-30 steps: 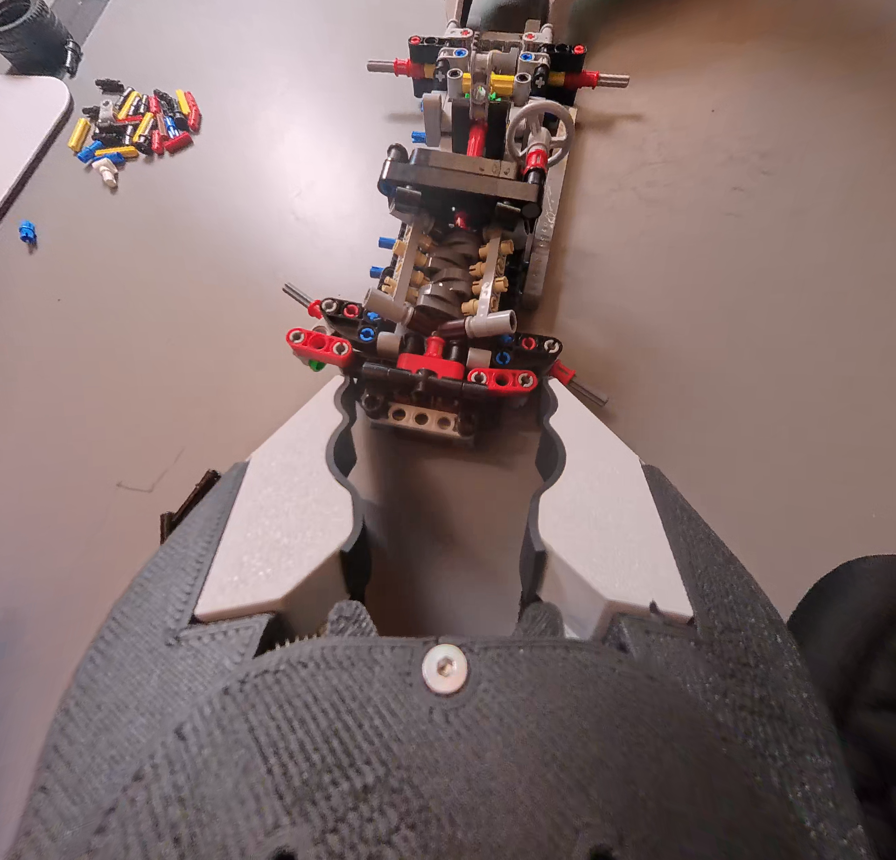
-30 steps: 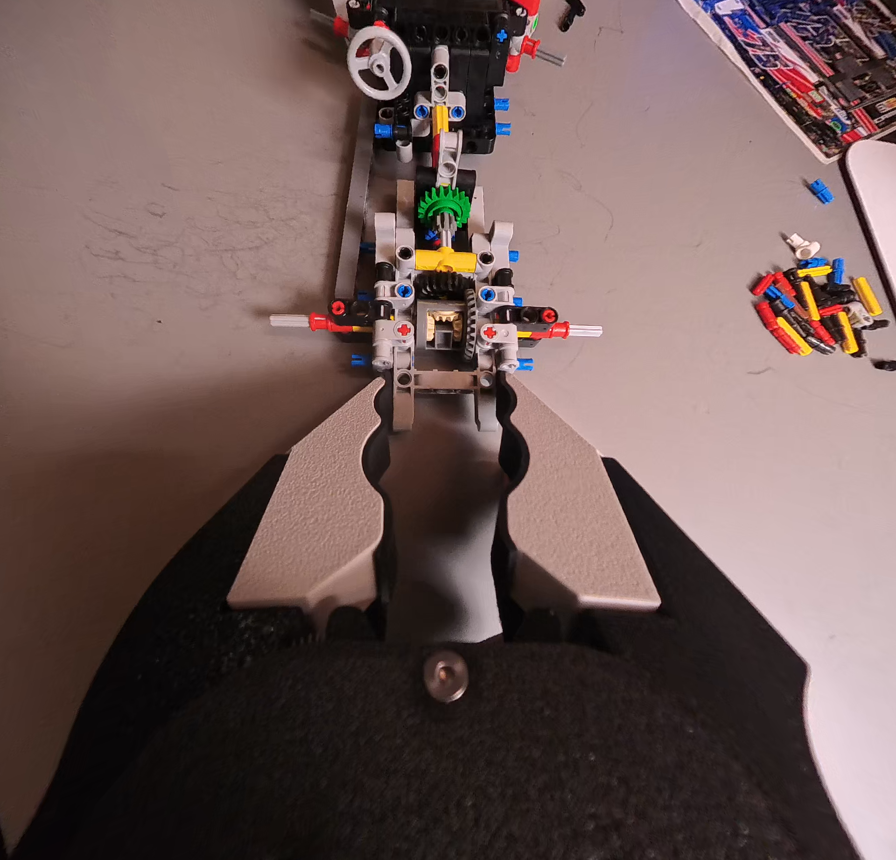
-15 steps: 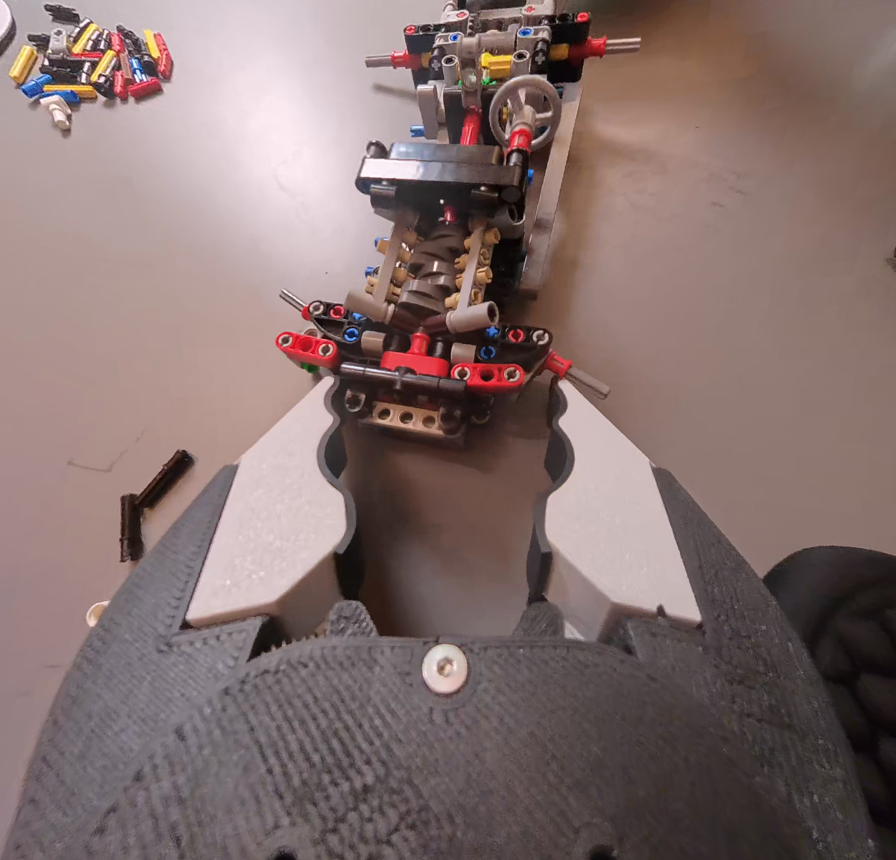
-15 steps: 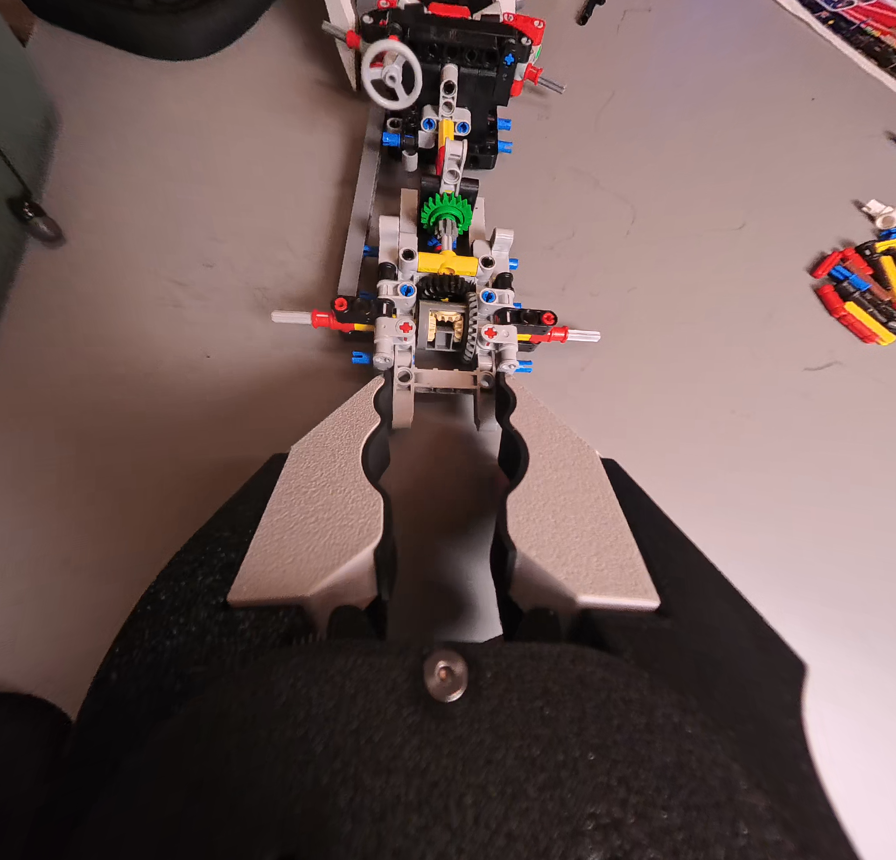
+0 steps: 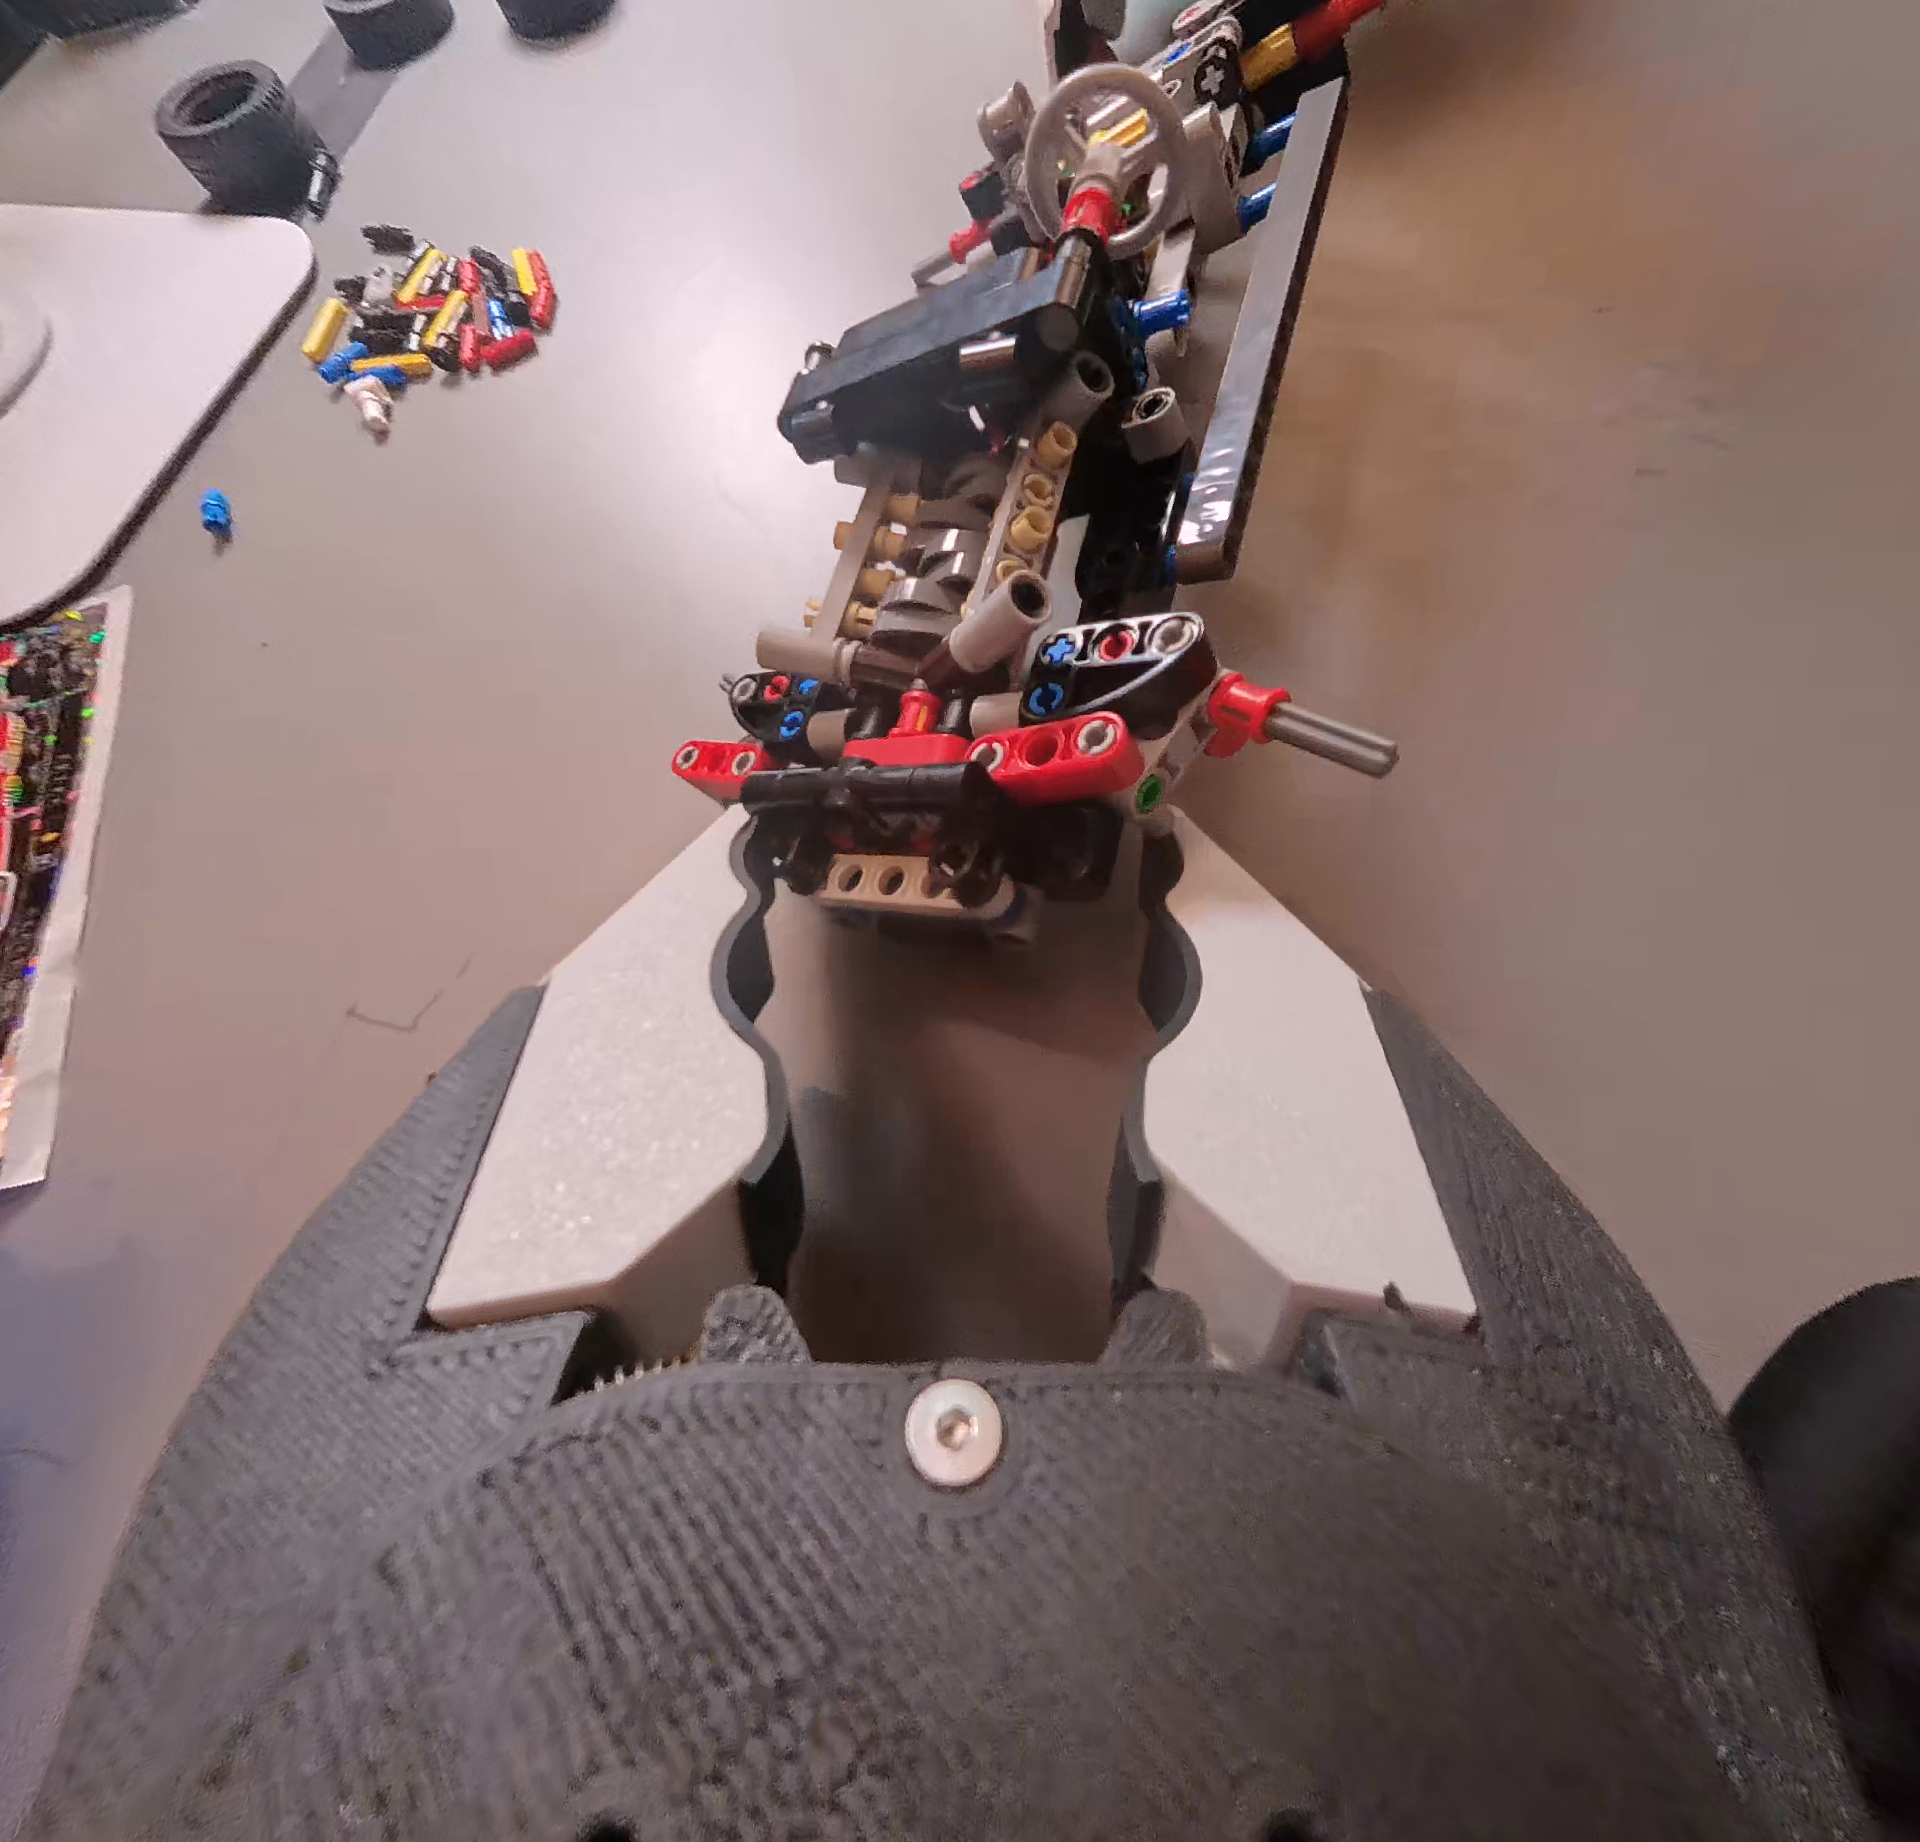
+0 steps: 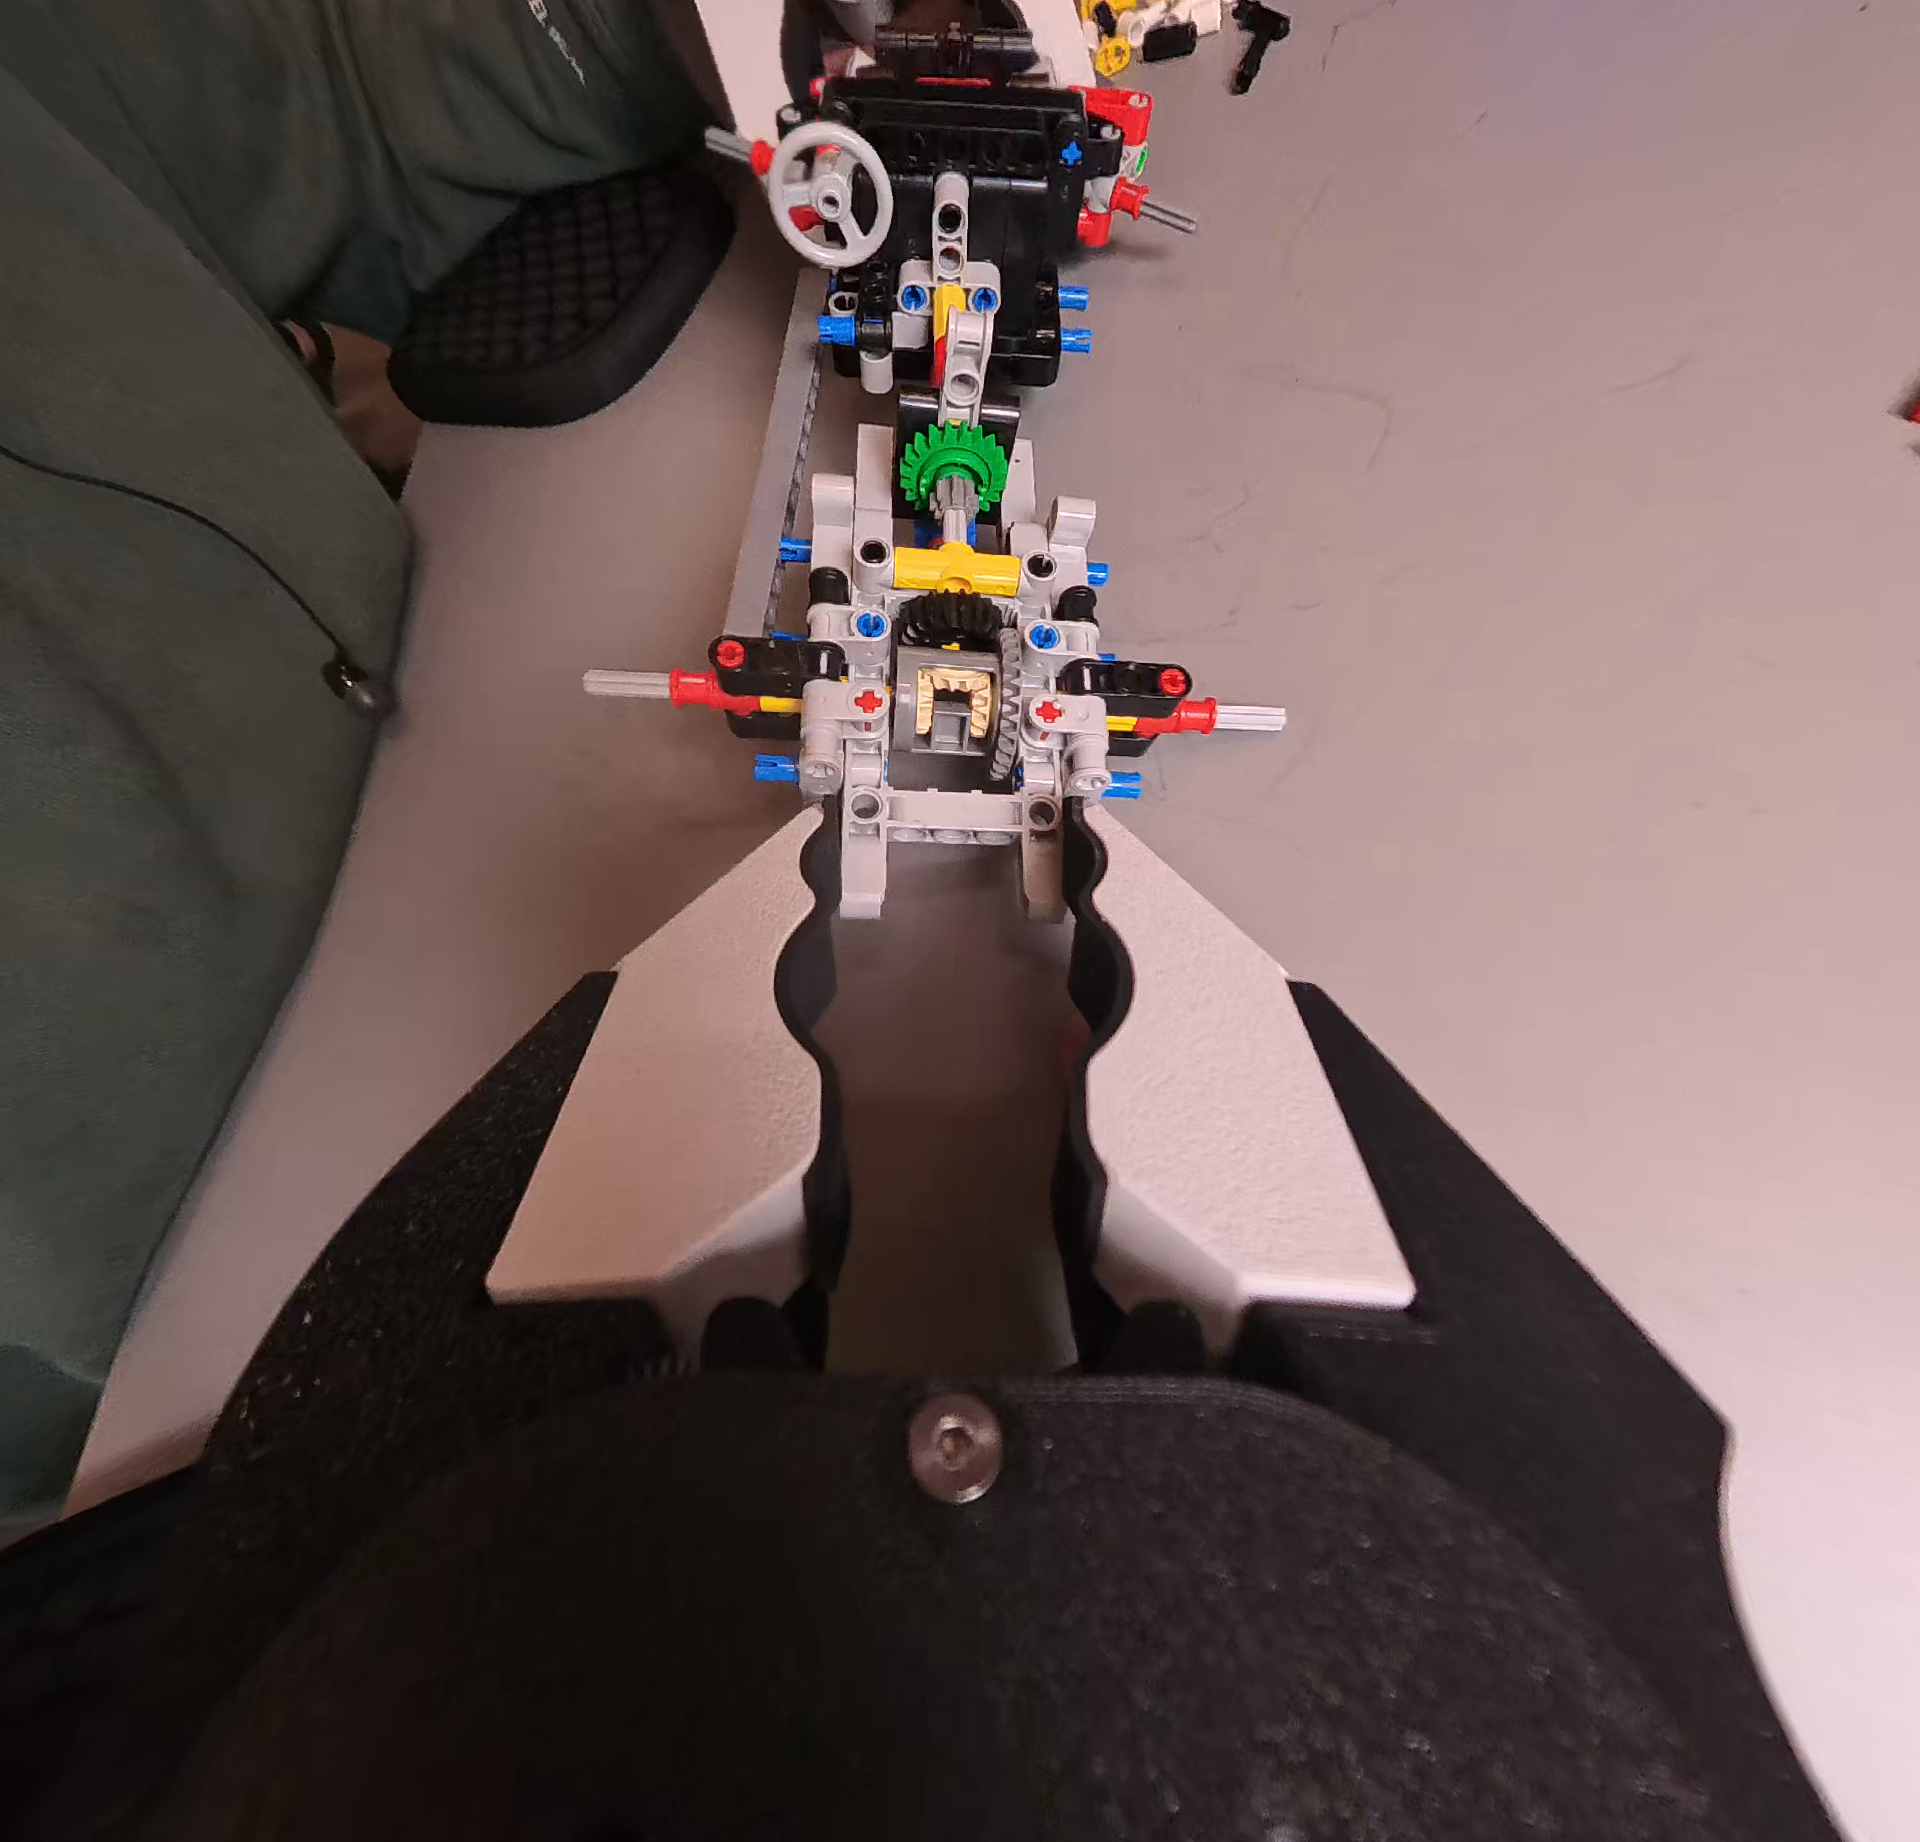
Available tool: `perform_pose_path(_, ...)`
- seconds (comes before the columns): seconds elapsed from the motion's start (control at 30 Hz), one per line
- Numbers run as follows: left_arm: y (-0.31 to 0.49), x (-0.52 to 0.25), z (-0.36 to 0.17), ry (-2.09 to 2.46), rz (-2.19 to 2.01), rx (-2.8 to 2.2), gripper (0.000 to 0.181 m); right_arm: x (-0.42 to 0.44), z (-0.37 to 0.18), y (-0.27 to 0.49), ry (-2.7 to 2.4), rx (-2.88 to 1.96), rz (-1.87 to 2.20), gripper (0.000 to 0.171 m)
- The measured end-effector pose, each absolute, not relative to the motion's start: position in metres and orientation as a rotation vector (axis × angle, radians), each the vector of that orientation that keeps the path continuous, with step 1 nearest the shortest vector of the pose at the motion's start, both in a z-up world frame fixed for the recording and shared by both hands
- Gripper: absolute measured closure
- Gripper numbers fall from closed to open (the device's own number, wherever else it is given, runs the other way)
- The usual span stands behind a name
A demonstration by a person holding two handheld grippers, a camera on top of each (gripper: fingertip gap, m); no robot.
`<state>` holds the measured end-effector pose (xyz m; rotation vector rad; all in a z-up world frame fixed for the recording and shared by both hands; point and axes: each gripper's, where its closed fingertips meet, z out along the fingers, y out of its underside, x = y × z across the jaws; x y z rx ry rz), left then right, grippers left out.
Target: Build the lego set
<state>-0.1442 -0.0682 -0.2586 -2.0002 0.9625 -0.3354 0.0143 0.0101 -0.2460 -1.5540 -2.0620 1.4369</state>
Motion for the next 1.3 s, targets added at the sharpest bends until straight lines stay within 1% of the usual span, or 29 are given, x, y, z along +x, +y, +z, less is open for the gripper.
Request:
perform_pose_path(0.13, -0.060, -0.150, -0.256, 0.945, -0.243, -1.968, 0.121, 0.014, -0.243, 0.011, -2.042, -1.604, 1.491, 0.131)
perform_pose_path(0.23, -0.056, -0.153, -0.250, 0.914, -0.205, -1.939, 0.122, 0.013, -0.238, 0.010, -2.018, -1.640, 1.563, 0.131)
perform_pose_path(0.3, -0.053, -0.156, -0.245, 0.901, -0.176, -1.917, 0.133, 0.013, -0.233, 0.007, -2.002, -1.679, 1.642, 0.131)
perform_pose_path(0.63, -0.053, -0.157, -0.244, 0.896, -0.171, -1.907, 0.135, 0.013, -0.227, 0.004, -1.950, -1.762, 1.730, 0.131)
perform_pose_path(0.87, -0.054, -0.157, -0.245, 0.909, -0.168, -1.891, 0.135, 0.012, -0.224, 0.000, -1.931, -1.801, 1.736, 0.131)
perform_pose_path(1.0, -0.055, -0.155, -0.246, 0.927, -0.172, -1.877, 0.130, 0.010, -0.222, 0.000, -1.903, -1.815, 1.743, 0.131)
perform_pose_path(1.3, -0.052, -0.155, -0.245, 0.918, -0.144, -1.857, 0.132, 0.012, -0.224, 0.000, -1.898, -1.802, 1.728, 0.131)
